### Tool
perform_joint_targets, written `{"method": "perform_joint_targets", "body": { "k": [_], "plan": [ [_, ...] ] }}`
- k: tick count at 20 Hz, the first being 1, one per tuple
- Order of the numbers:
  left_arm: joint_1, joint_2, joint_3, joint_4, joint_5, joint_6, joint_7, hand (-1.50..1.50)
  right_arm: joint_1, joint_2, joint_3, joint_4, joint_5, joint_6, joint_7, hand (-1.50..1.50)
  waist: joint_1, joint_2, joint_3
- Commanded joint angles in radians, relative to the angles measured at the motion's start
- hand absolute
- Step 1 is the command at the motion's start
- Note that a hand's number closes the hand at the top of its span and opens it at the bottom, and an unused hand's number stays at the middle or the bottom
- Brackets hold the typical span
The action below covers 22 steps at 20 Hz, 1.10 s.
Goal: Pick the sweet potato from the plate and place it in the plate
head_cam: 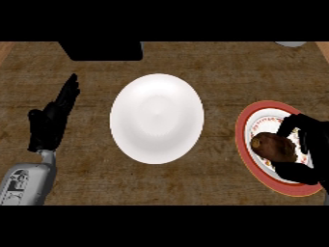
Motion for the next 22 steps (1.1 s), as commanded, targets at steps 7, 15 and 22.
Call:
{"method": "perform_joint_targets", "body": {
  "k": [7,15,22],
  "plan": [
    [-0.029,-0.043,-0.021,0.028,-0.042,0.023,0.005,0.00,-0.266,0.173,0.165,-0.023,-0.023,0.149,0.162,1.50,0.013,0.004,0.000],
    [0.006,-0.044,-0.013,0.025,-0.037,-0.007,-0.030,0.00,-0.443,0.294,0.260,0.330,-0.032,-0.020,0.199,1.50,0.015,0.005,0.001],
    [-0.058,-0.027,-0.012,-0.019,-0.018,-0.041,0.049,0.00,-0.702,0.296,0.360,0.777,0.004,-0.161,0.276,1.50,0.054,0.014,0.000]
  ]
}}
